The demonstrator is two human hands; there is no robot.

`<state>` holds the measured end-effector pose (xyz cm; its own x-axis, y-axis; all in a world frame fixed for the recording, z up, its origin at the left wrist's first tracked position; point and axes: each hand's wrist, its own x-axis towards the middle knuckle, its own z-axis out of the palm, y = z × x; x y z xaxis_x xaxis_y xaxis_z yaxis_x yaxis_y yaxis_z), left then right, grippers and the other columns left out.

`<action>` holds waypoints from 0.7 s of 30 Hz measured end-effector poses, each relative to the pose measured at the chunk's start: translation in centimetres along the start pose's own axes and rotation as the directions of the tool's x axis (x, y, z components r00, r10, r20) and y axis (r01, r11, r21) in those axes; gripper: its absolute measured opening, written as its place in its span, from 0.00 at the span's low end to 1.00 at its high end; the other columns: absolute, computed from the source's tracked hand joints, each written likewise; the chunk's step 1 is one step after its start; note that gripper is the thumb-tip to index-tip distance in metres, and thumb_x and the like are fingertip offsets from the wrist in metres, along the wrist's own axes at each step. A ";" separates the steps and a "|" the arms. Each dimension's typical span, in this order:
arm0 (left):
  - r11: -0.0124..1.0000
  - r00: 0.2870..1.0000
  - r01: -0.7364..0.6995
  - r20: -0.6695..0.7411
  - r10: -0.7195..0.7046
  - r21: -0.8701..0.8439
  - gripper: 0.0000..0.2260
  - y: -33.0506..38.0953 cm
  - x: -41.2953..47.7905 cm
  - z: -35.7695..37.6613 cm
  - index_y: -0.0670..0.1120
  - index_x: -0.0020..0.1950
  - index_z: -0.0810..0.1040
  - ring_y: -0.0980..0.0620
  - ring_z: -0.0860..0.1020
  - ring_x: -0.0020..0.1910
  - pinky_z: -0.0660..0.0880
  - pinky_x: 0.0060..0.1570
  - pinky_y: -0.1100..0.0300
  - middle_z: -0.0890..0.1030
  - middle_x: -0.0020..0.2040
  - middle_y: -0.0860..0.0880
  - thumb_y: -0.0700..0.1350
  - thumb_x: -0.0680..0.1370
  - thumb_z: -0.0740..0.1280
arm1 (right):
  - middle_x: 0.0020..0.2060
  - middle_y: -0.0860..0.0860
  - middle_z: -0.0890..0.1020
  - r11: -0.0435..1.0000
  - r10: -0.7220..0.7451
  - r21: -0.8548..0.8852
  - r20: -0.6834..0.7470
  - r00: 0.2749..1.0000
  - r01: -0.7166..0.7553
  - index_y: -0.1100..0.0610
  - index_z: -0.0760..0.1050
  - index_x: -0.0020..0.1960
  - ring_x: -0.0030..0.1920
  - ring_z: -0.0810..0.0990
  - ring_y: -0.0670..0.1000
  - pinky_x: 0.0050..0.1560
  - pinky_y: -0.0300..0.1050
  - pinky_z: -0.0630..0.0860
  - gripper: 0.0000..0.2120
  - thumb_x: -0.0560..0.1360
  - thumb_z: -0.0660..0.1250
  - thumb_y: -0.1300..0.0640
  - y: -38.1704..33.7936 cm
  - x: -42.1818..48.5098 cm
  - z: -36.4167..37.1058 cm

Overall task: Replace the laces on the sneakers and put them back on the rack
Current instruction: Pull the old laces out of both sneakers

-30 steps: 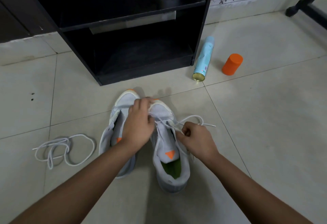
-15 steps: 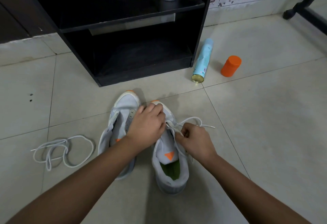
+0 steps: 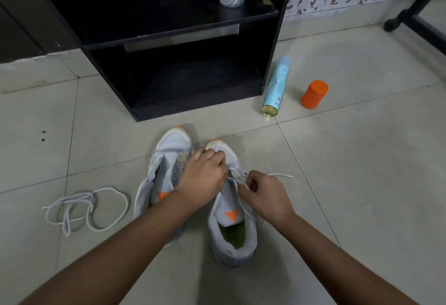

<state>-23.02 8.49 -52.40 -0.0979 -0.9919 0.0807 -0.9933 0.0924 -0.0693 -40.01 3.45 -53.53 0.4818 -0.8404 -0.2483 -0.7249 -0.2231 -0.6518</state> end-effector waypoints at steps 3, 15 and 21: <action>1.000 0.999 -0.020 0.030 0.019 0.011 0.06 -0.5 -0.1 0.5 0.50 0.35 0.82 0.48 0.76 0.40 0.67 0.51 0.51 0.76 0.38 0.52 0.50 0.69 0.68 | 0.26 0.48 0.73 1.000 -0.001 -0.013 0.001 1.000 0.001 0.52 0.68 0.34 0.30 0.73 0.50 0.31 0.43 0.65 0.13 0.72 0.67 0.50 0.0 0.0 0.0; 0.850 0.851 0.524 -0.008 -0.525 0.058 0.10 -6.7 -0.6 -2.6 0.43 0.41 0.82 0.43 0.75 0.45 0.68 0.50 0.50 0.77 0.46 0.47 0.48 0.68 0.67 | 0.26 0.49 0.74 0.999 0.032 0.037 0.008 0.999 -0.032 0.54 0.70 0.34 0.29 0.74 0.50 0.30 0.41 0.66 0.12 0.72 0.68 0.50 0.2 0.0 -0.2; 0.999 0.999 0.014 -0.033 -0.016 -0.048 0.07 -1.2 0.1 -0.4 0.51 0.43 0.83 0.47 0.78 0.46 0.66 0.54 0.52 0.79 0.45 0.51 0.49 0.67 0.72 | 0.25 0.48 0.73 1.000 -0.008 -0.008 -0.008 1.000 0.007 0.55 0.69 0.34 0.29 0.73 0.50 0.29 0.42 0.64 0.14 0.72 0.67 0.49 -0.1 -0.1 -0.1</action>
<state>-21.91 8.27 -51.90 -0.0844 -0.9898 0.1149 -0.9964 0.0825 -0.0209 -40.05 3.46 -53.41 0.4834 -0.8425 -0.2378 -0.7254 -0.2335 -0.6476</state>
